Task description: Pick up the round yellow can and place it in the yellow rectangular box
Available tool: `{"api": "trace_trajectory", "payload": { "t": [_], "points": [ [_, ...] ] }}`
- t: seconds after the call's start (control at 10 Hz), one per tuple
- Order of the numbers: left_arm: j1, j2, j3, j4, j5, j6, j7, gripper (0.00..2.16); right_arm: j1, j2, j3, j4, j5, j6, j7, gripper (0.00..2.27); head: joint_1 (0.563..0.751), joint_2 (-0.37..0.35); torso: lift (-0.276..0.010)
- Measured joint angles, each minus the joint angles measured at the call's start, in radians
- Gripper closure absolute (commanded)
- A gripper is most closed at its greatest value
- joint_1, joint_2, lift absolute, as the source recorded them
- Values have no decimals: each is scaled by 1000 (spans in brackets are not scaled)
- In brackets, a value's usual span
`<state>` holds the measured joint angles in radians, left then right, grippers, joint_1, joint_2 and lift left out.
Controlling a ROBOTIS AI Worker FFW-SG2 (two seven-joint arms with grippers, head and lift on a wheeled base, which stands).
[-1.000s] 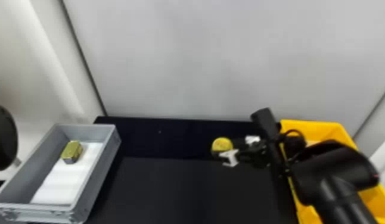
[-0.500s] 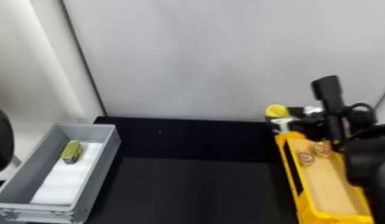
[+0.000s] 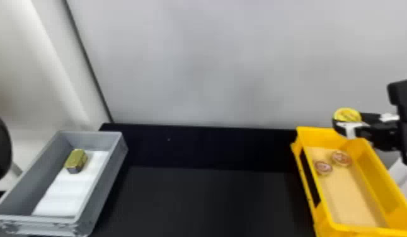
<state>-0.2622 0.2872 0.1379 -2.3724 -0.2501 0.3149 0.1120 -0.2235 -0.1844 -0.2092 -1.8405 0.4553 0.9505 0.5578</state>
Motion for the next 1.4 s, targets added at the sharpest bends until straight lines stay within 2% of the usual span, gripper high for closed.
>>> {"api": "trace_trajectory", "payload": {
  "t": [0.3, 0.5, 0.7, 0.9, 1.1, 1.4],
  "points": [
    [0, -3, 1, -2, 0, 1, 0, 116, 29, -4, -99, 87, -47, -23, -39, 647, 663, 54, -10],
    [0, -4, 3, -4, 0, 1, 0, 116, 44, -25, -135, 206, -161, -63, -78, 647, 663, 54, -10],
    [-2, -5, 1, -4, 0, 1, 0, 114, 41, -68, -111, 367, -315, -125, -122, 647, 663, 54, -10],
    [-4, -6, -2, -4, 0, 0, 0, 114, 17, -95, -68, 524, -411, -173, -148, 647, 663, 54, -10],
    [-6, -9, -3, -1, 0, -3, 0, 114, -5, -101, -53, 620, -427, -191, -159, 647, 663, 54, -10],
    [-9, -13, -6, 0, 0, -5, 0, 114, -14, -117, -54, 661, -421, -176, -162, 647, 663, 54, -10]
  ]
}}
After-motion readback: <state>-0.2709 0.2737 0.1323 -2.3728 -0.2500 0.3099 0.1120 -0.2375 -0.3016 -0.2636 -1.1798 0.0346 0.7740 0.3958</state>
